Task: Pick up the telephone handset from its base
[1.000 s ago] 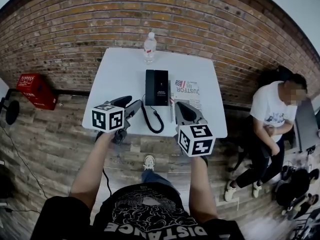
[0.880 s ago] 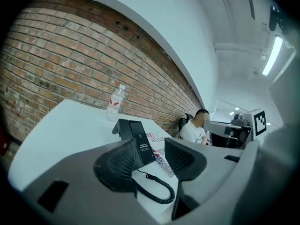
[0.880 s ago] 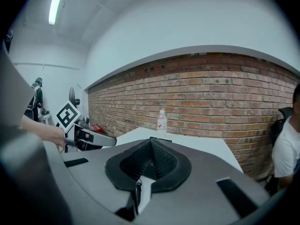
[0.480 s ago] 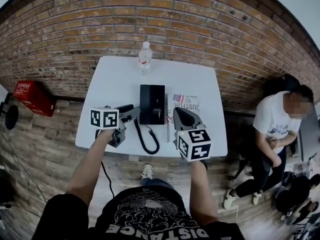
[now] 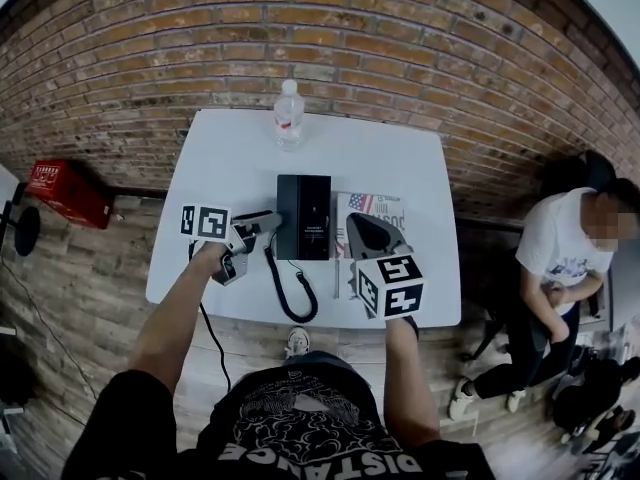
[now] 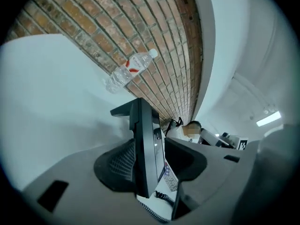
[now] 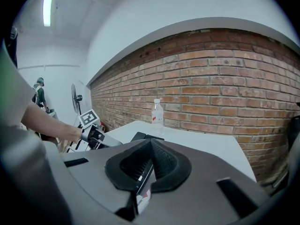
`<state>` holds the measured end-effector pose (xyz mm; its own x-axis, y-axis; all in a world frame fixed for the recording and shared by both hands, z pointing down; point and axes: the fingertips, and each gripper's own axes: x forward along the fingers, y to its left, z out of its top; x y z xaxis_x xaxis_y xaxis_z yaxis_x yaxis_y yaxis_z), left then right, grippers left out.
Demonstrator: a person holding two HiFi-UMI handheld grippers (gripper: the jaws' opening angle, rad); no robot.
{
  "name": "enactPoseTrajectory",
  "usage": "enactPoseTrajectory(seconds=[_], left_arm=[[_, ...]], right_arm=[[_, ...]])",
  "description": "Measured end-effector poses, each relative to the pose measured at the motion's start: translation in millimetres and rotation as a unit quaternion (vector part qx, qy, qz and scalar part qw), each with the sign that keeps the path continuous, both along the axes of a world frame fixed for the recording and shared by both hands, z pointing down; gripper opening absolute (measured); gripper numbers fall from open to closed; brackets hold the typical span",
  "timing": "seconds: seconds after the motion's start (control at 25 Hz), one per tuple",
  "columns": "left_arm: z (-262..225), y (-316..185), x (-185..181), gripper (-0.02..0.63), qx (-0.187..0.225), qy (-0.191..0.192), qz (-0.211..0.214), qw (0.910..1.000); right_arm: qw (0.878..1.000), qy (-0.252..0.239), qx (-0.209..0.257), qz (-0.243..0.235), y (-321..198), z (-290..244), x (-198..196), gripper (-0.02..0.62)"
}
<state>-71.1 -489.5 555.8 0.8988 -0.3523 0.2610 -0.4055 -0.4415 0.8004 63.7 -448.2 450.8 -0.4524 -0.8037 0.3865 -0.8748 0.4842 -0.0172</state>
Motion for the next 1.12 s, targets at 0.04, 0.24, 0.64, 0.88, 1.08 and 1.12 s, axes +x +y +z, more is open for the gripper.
enactPoseTrajectory(seconds=[0.04,0.24,0.64,0.88,1.08,1.12], left_arm=[[2,0,4,0.175,-0.008,0.007,0.009,0.9999],[15,-2,18,0.175,-0.026,0.006,0.045,0.9986],[23,-9,21,0.101,-0.05,0.023,0.038,0.9978],[21,-9,20,0.092,-0.058,0.02,0.03,0.9977],[15,-7,21,0.086,-0.059,0.029,0.019,0.9977],[12,-8,20,0.081,-0.058,0.032,0.017,0.9976]], right_arm=[[1.0,0.0,-0.002,0.0,-3,2,1,0.0],[1.0,-0.002,-0.01,0.001,-17,10,7,0.0],[1.0,-0.008,-0.025,0.01,-36,25,16,0.0],[0.999,-0.018,-0.027,-0.001,-44,28,5,0.0],[0.999,-0.024,-0.03,0.0,-42,28,7,0.0],[0.999,-0.025,-0.03,0.0,-43,28,7,0.0]])
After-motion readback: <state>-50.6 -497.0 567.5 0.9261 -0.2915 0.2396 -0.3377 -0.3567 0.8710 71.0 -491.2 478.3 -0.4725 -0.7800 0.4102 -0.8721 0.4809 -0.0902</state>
